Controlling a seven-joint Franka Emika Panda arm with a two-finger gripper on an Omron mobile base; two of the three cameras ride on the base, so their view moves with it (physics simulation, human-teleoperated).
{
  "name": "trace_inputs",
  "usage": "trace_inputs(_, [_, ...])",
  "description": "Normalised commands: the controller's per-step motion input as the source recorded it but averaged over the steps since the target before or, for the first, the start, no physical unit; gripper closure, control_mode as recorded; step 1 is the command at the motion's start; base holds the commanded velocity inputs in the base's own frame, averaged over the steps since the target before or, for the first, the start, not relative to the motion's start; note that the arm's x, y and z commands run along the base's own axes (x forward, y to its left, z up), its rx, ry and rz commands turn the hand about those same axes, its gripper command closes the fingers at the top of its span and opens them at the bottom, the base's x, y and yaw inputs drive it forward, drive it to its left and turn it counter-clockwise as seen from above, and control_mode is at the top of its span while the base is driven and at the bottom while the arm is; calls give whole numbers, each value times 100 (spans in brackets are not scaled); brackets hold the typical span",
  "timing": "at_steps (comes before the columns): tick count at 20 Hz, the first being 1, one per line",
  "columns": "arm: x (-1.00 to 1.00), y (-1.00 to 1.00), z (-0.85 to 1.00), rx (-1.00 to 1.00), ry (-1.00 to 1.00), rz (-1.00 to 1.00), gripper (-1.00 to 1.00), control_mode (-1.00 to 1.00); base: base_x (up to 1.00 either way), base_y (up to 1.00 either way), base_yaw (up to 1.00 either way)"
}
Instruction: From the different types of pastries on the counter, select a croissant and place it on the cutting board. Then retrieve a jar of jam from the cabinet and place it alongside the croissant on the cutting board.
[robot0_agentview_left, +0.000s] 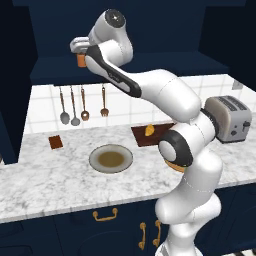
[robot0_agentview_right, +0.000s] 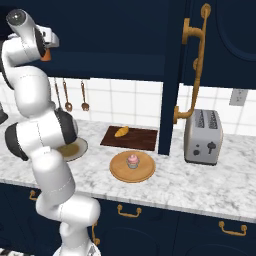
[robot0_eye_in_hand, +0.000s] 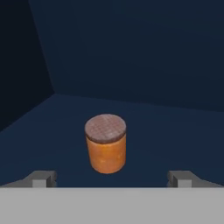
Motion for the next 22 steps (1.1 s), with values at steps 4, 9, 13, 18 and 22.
trace_inputs(4, [20,34,0,0,0,0,-100,-100,0,0,0])
trace_inputs(9, [17,4,0,0,0,0,-100,-100,0,0,0])
trace_inputs(13, [13,0,-8,0,0,0,-100,-100,0,0,0])
trace_inputs(18, [5,0,-23,0,0,0,-100,-100,0,0,0])
trace_inputs(22, [19,0,-17,0,0,0,-100,-100,0,0,0])
